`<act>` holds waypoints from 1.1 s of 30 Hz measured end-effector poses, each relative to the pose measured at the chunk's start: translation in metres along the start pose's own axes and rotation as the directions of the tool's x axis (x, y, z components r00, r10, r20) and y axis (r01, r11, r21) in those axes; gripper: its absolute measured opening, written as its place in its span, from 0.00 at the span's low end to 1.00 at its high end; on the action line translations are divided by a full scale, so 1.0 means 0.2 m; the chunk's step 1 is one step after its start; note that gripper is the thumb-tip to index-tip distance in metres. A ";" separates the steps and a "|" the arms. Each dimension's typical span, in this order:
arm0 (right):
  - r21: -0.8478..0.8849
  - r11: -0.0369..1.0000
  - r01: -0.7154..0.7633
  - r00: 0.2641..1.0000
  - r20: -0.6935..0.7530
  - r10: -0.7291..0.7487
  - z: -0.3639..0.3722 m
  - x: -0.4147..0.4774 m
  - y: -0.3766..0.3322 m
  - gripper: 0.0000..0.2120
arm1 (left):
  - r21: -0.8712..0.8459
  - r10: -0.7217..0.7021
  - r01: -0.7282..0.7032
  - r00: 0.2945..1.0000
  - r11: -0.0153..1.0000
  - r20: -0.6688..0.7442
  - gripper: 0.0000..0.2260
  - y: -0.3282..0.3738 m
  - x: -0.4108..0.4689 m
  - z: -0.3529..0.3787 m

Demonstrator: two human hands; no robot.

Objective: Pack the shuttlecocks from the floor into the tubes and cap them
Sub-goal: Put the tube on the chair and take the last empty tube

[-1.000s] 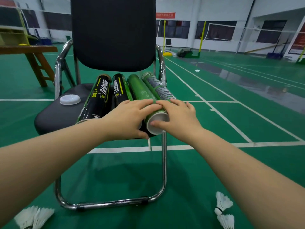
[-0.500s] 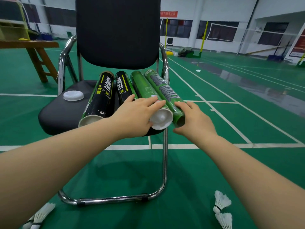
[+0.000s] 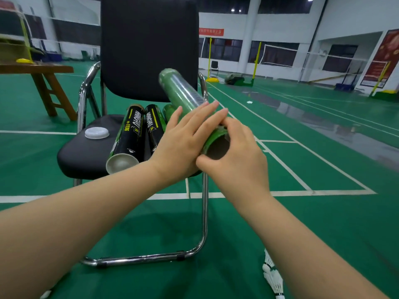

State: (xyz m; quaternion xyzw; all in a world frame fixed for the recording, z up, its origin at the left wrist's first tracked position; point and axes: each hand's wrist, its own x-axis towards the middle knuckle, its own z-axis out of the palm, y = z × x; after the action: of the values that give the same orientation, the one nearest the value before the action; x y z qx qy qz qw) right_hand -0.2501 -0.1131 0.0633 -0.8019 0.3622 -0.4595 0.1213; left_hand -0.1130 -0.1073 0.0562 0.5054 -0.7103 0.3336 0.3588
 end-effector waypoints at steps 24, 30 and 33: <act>0.425 0.877 0.223 0.844 0.366 -0.392 0.45 -0.64 -0.91 0.29 | 0.336 -0.129 0.088 0.986 0.938 0.104 0.25 -0.18 -0.98 -1.18; 0.460 0.885 0.067 0.710 0.602 -0.366 0.80 -0.87 -0.98 0.29 | 0.387 -0.309 0.212 0.928 0.898 0.208 0.26 -0.26 -1.46 -1.26; 0.435 0.900 0.013 0.651 0.680 -0.338 0.97 -0.92 -0.97 0.29 | 0.378 -0.397 0.290 0.885 0.879 0.244 0.28 -0.32 -1.64 -1.21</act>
State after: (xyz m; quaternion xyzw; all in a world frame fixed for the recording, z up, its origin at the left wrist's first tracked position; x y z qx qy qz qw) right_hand -0.0572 0.1240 -0.0607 -0.9087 0.1006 -0.1663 0.3694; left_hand 0.0657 0.2342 -0.0889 0.7242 -0.5895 0.2934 0.2050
